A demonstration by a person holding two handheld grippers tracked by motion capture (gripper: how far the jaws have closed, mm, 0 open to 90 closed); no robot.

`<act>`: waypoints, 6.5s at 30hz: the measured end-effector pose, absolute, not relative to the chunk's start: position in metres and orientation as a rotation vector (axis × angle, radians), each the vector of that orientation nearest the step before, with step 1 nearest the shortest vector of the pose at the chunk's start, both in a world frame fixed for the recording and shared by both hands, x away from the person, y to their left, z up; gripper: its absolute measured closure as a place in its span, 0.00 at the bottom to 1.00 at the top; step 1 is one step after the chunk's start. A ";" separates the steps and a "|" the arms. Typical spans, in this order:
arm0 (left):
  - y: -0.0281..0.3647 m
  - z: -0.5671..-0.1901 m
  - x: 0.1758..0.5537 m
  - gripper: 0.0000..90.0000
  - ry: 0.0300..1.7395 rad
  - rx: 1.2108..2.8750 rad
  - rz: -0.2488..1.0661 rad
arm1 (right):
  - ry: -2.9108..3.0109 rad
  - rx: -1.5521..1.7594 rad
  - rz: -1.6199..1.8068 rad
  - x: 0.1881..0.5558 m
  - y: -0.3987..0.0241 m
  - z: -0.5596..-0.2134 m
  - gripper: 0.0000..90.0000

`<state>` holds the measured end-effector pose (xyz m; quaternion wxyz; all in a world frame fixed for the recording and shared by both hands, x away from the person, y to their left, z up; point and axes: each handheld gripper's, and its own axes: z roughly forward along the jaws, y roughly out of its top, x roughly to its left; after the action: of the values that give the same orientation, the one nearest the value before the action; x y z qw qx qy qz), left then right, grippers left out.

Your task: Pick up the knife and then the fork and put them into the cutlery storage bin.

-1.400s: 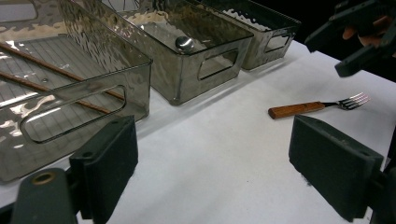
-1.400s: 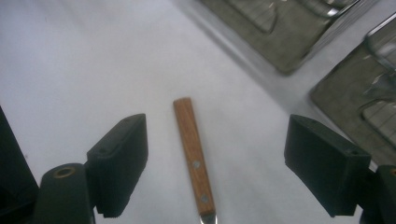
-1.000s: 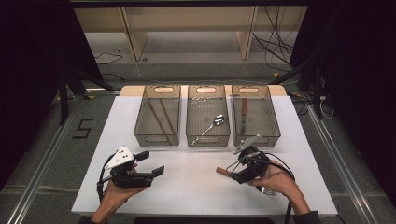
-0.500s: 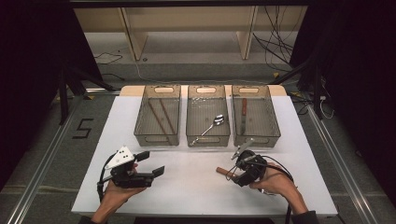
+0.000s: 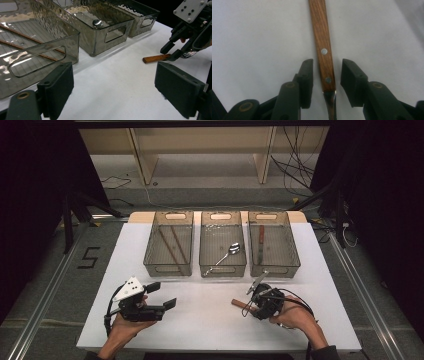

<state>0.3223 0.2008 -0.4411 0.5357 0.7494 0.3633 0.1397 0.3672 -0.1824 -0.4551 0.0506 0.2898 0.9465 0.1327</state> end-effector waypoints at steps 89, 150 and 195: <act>0.202 -0.441 0.323 0.17 0.870 1.770 0.340 | 2.214 1.251 1.216 0.452 -0.246 -0.337 0.86; 0.204 -0.441 0.323 0.17 0.867 1.773 0.335 | 1.918 1.626 1.143 0.518 -0.269 -0.388 0.86; 0.202 -0.442 0.323 0.17 0.870 1.777 0.333 | 2.017 1.503 1.249 0.478 -0.253 -0.375 0.35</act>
<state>0.3228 0.2016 -0.4418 0.5377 0.7466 0.3658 0.1399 0.4779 -0.2530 -0.3751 0.1658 0.5276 0.7084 0.4386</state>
